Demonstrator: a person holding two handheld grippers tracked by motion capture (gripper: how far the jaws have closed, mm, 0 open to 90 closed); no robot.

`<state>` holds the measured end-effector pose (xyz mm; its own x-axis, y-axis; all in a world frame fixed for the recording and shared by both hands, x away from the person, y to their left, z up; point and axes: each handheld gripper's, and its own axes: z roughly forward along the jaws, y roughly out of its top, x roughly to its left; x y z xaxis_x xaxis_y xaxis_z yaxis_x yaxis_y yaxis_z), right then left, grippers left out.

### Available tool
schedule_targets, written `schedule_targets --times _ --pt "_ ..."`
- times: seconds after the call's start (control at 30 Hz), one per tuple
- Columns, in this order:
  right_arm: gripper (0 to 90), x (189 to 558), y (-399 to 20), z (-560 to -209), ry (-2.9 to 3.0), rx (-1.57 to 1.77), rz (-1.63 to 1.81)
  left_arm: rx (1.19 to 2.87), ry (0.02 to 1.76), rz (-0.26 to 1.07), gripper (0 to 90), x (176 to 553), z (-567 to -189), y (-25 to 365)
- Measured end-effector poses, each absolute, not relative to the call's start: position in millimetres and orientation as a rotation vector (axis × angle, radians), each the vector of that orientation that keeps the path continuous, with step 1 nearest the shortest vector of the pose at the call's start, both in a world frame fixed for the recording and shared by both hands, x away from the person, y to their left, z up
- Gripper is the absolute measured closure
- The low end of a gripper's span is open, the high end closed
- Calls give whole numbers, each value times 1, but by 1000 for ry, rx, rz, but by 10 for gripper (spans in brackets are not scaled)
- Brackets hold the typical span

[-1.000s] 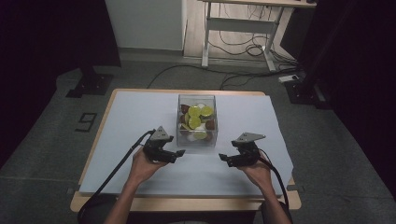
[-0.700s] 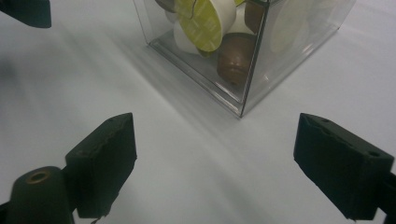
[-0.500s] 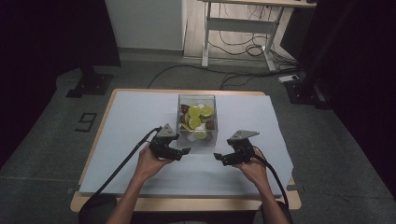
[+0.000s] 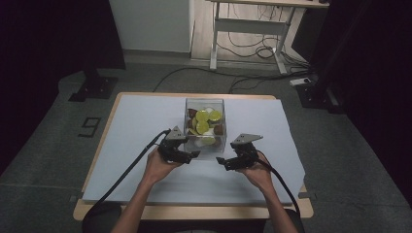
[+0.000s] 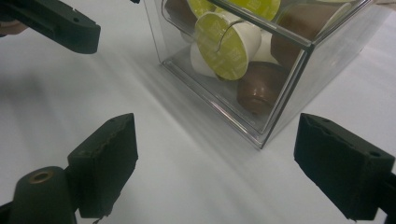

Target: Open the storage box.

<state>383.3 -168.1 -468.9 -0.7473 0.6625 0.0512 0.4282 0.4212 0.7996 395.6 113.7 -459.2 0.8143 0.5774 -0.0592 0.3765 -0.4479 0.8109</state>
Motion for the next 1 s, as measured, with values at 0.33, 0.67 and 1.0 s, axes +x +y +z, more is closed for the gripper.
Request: schedule_targets --times 0.33,0.67,1.0 --pt "284 384 -158 -468 2363 952 1229 2099 695 297 281 401 -462 108" --pt "477 389 -155 -464 2348 953 1291 2076 703 287 362 405 -464 106" --pt "649 400 -147 -464 2355 985 1296 2053 712 269 440 408 -465 105"
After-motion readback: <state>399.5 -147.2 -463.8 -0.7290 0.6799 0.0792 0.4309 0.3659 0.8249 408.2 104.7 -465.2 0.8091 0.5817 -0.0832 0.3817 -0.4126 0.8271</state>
